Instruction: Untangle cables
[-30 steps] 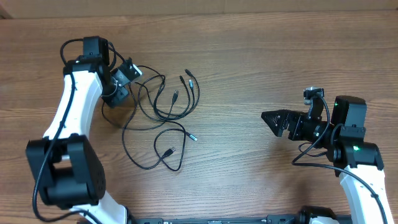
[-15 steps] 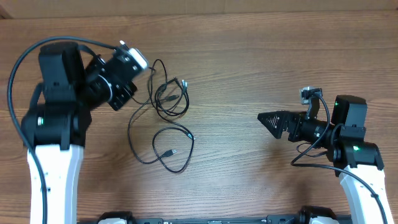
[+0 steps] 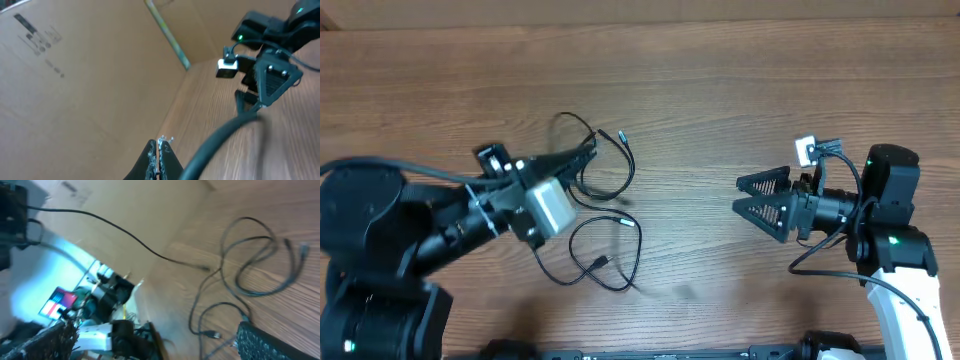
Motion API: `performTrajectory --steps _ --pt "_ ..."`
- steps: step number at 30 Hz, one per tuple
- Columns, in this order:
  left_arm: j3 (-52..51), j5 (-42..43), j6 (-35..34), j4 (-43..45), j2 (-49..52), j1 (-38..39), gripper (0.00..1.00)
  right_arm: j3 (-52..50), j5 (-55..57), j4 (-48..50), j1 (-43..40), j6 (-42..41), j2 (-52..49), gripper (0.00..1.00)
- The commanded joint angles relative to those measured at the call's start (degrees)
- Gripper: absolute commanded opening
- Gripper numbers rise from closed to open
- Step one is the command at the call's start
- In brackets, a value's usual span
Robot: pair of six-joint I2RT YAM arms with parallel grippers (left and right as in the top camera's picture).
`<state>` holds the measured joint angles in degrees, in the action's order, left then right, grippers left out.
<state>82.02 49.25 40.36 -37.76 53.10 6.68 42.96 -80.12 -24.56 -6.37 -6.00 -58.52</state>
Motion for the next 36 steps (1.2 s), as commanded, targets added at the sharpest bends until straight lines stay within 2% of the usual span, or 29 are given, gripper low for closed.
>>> performTrajectory --steps 1,5,13,21,23,26,31,36 --pt "0.35 1.75 -5.53 -0.17 0.2 0.22 0.04 0.24 -4.0 0.79 -0.07 0.11 3.45 1.0" --pt "0.33 10.43 -6.05 -2.05 1.62 0.22 0.04 0.24 -4.07 2.47 -0.07 0.09 6.62 1.0" --pt "0.33 13.81 -6.05 -7.26 6.73 3.48 0.04 0.24 -9.79 6.73 -0.02 -1.27 11.06 1.0" --pt "0.33 9.05 -6.1 -6.88 14.23 14.01 0.04 0.24 -9.79 7.41 -0.02 -1.46 11.96 1.0" --pt "0.33 5.16 -6.6 -6.12 17.03 17.53 0.04 0.24 -9.79 7.37 -0.02 -1.46 11.96 1.0" --pt "0.33 2.6 -11.28 -2.8 19.76 20.61 0.04 0.24 -9.79 7.39 -0.02 -1.44 11.96 1.0" --pt "0.33 2.69 -20.5 8.59 24.48 26.8 0.04 0.24 -9.79 7.37 -0.02 -1.42 11.96 1.0" --pt "0.33 2.67 -20.7 14.12 27.5 33.27 0.04 0.24 -9.53 7.32 -0.02 -1.42 11.89 1.0"
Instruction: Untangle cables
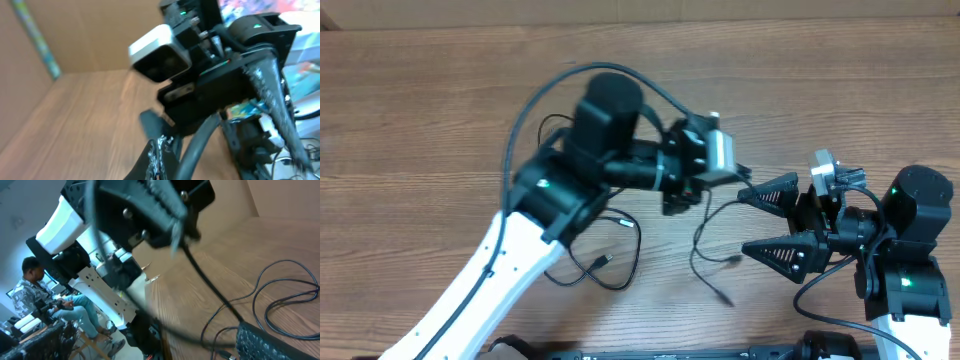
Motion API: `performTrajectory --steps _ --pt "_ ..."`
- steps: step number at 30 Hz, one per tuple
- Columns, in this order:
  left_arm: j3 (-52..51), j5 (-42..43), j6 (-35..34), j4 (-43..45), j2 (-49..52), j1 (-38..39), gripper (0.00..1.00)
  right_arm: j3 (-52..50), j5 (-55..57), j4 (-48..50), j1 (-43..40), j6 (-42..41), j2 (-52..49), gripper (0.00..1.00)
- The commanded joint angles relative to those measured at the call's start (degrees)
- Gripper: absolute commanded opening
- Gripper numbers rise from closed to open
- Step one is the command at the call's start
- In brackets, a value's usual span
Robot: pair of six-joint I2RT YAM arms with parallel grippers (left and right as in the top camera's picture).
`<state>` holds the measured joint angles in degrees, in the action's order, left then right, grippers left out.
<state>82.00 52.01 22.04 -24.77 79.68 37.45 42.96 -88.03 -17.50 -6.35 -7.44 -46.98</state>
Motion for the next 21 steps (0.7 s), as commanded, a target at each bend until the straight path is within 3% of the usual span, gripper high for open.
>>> performTrajectory --steps 1,5,10,17,21 --pt "0.35 -0.07 -2.38 1.27 0.94 3.1 0.04 0.24 -1.62 0.26 -0.04 0.04 0.35 1.0" --pt "0.35 1.42 -3.45 1.77 0.87 3.45 0.04 0.07 -0.85 0.09 -0.04 0.11 0.31 1.0" --pt "0.35 9.07 -3.45 5.7 0.87 3.45 0.04 0.0 1.81 -1.25 -0.04 0.28 0.31 1.0" --pt "0.35 9.55 -4.46 10.32 0.9 5.27 0.04 -0.04 1.77 -1.22 -0.04 0.55 0.31 1.0" --pt "0.35 9.44 -4.28 13.25 0.9 6.25 0.04 -0.04 -0.68 -1.25 -0.04 3.28 0.31 0.76"
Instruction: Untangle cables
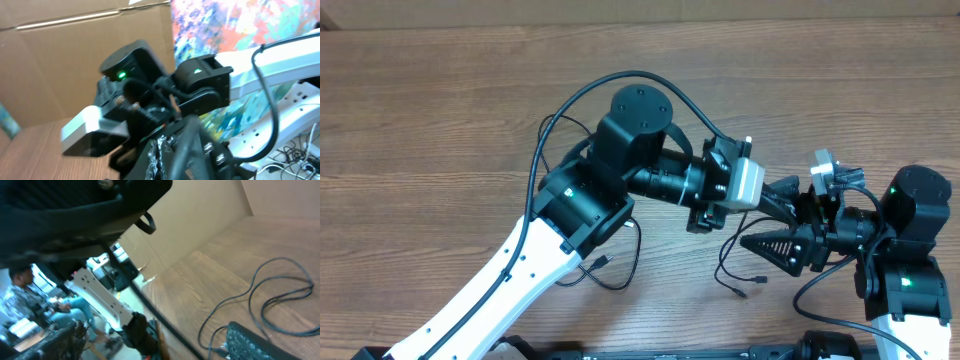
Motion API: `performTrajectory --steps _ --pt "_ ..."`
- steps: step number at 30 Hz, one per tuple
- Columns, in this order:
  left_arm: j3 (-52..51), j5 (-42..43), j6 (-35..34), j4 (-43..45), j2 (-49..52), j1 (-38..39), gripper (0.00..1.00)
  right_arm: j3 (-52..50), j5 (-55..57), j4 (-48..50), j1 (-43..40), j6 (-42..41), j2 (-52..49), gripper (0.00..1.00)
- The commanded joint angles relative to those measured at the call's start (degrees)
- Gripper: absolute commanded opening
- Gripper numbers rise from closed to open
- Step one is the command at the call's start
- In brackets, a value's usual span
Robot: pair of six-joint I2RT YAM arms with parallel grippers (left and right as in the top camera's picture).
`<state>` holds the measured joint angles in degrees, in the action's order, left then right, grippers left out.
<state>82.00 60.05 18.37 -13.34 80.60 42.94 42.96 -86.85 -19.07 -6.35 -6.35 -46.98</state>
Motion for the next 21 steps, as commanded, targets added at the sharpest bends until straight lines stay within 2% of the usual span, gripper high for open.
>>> performTrajectory --steps 1,3,5,8,9,12,13,14,20,21 --pt "0.35 1.44 -0.61 2.32 -0.02 0.76 0.04 -0.04 -1.97 0.33 -0.04 2.16 0.33 0.74" --pt "0.35 1.44 -0.59 3.3 -0.02 0.76 0.04 -0.04 -1.97 0.28 -0.04 2.16 0.31 0.7" --pt "0.35 1.42 -0.59 4.5 -0.02 0.76 0.04 -0.04 -1.97 -0.31 -0.04 2.19 0.31 0.6" --pt "0.35 1.27 -0.57 6.95 0.0 0.76 0.04 -0.09 -1.97 -0.28 -0.04 2.21 0.31 0.54" --pt "0.35 1.29 -0.59 8.0 0.0 0.76 0.04 -0.09 -1.97 -0.33 -0.04 2.21 0.31 0.41" --pt "0.35 1.29 -0.59 9.16 0.0 0.9 0.04 -0.09 -1.97 -0.33 -0.04 2.19 0.31 0.21" --pt "0.35 1.29 -0.57 9.35 0.0 1.03 0.04 -0.09 -1.97 -0.5 -0.04 2.16 0.31 0.09" --pt "0.35 1.27 -0.57 9.55 0.0 1.03 0.04 -0.09 -1.97 -0.76 -0.04 2.19 0.31 0.05" --pt "0.35 1.05 -0.37 9.53 0.0 0.94 0.06 -0.09 -1.55 -0.76 -0.04 2.19 0.31 0.04" --pt "0.35 1.07 -0.39 9.46 0.0 0.94 0.24 -0.09 -0.04 -0.81 -0.04 2.14 0.31 0.04"
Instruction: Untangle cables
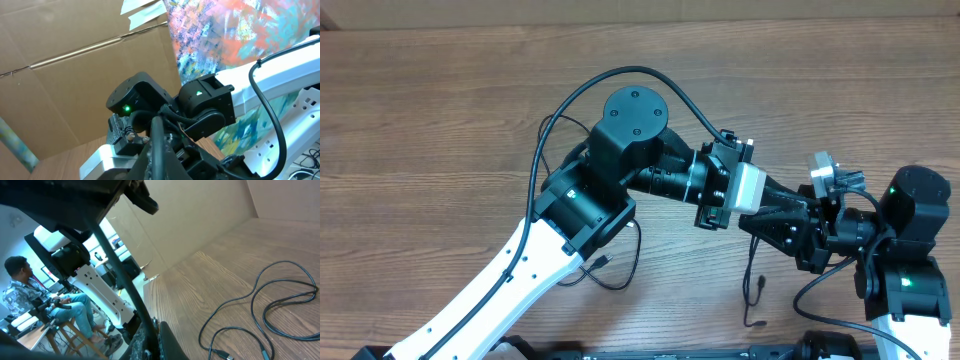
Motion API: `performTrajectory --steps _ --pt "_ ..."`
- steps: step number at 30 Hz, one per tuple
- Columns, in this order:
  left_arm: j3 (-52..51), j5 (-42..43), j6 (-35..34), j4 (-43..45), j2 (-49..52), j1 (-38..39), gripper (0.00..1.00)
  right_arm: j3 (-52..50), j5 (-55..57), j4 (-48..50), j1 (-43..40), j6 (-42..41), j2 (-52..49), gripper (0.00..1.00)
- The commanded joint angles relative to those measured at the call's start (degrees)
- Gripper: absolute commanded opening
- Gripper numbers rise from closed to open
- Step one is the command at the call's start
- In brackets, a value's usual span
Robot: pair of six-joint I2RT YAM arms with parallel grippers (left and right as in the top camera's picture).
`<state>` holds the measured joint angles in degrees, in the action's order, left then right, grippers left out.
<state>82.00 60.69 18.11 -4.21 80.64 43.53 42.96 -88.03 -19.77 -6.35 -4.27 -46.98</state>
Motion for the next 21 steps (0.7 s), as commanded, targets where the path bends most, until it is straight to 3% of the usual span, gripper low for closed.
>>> performTrajectory --steps 1,2,6,15,18,21 --pt "0.35 0.44 -0.13 0.09 -0.07 0.35 0.61 -0.09 2.12 -0.33 -0.04 0.04 0.31 0.04" --pt "0.35 0.44 -0.13 -0.17 -0.07 0.33 1.0 -0.09 3.06 -0.63 -0.04 -0.22 0.31 0.04" --pt "0.35 0.39 -0.13 -1.46 -0.07 -0.2 1.0 -0.09 10.99 -4.66 -0.07 -0.68 0.31 0.04" --pt "0.35 -0.94 -0.76 -3.61 -0.07 -5.05 1.0 -0.09 37.42 -12.41 -0.11 -10.6 0.31 0.04" --pt "0.35 -8.61 -5.51 -6.82 -0.07 -6.54 1.0 -0.09 45.59 -14.8 -0.11 -13.75 0.31 0.04" --pt "0.35 -21.51 -10.95 -11.87 -0.07 -7.15 1.0 -0.09 53.33 -17.0 -0.11 -17.29 0.33 0.04"
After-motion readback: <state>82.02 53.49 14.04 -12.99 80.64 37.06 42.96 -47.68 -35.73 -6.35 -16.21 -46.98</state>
